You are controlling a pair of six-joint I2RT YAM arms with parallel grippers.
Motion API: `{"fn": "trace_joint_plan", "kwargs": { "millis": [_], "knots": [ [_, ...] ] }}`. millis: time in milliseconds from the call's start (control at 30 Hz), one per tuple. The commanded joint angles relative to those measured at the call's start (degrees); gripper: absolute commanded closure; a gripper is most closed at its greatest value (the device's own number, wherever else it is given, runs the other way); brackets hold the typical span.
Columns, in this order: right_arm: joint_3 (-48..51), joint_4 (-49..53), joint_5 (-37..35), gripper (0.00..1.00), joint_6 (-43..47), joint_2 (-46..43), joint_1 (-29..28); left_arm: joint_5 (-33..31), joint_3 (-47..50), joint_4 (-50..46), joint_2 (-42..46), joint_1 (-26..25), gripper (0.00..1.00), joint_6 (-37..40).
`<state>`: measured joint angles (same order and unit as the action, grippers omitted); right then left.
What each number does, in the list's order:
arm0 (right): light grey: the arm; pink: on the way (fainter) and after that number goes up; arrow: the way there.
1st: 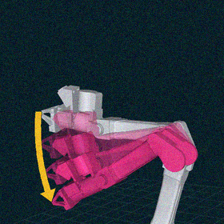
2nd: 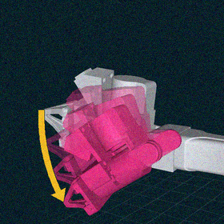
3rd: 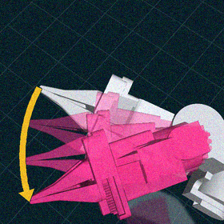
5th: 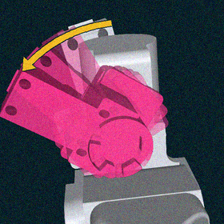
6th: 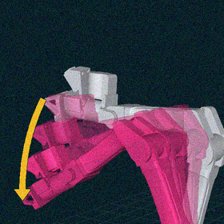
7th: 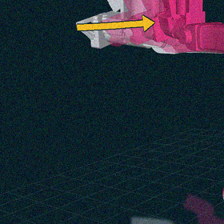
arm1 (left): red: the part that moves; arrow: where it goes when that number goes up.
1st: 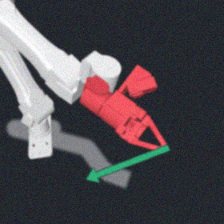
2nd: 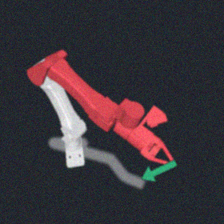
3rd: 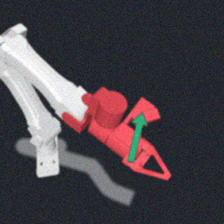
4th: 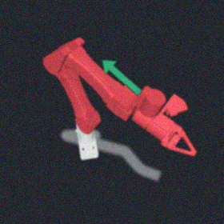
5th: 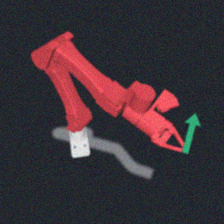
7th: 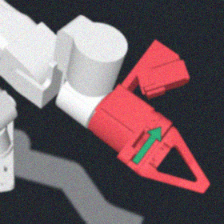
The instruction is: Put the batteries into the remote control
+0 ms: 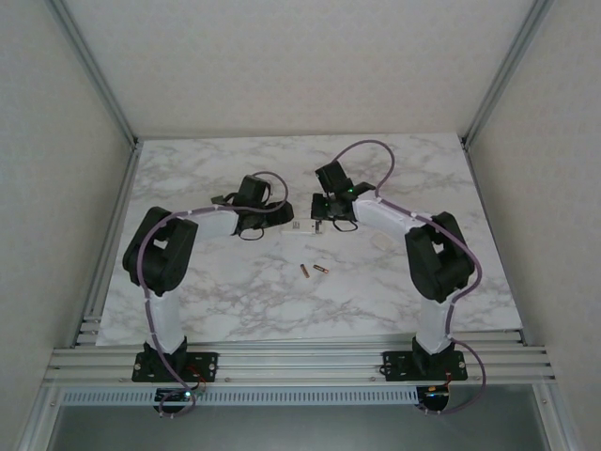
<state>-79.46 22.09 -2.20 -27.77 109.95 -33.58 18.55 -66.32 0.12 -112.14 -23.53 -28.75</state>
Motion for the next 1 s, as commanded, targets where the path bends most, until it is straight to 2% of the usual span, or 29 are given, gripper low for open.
{"fn": "trace_joint_plan", "kwargs": {
  "millis": [0, 67, 200, 533, 967],
  "knots": [
    [-2.19, 1.56, 3.29, 0.98, 2.92, 2.40, 0.66, 0.50, -4.01, -6.89, -1.48, -0.50, 0.28, 0.14],
    [-2.32, 1.25, 3.23, 0.97, 2.58, 3.31, 0.62, 0.95, -4.57, -7.32, -2.41, -0.55, 0.29, 0.60],
    [-2.80, 0.79, 2.70, 0.98, 1.78, 4.62, 1.19, 5.86, -4.70, -6.40, -4.14, -0.86, 0.34, 0.91],
    [-2.97, 0.60, 1.08, 1.00, 1.12, 6.46, 1.57, 6.41, -3.73, -6.49, -5.06, -1.49, 0.44, 0.54],
    [-0.79, -0.52, 2.41, 0.98, -0.66, 7.60, 1.50, 6.57, -2.06, -5.56, -4.71, -1.96, 0.47, -0.24]
  ]
}}
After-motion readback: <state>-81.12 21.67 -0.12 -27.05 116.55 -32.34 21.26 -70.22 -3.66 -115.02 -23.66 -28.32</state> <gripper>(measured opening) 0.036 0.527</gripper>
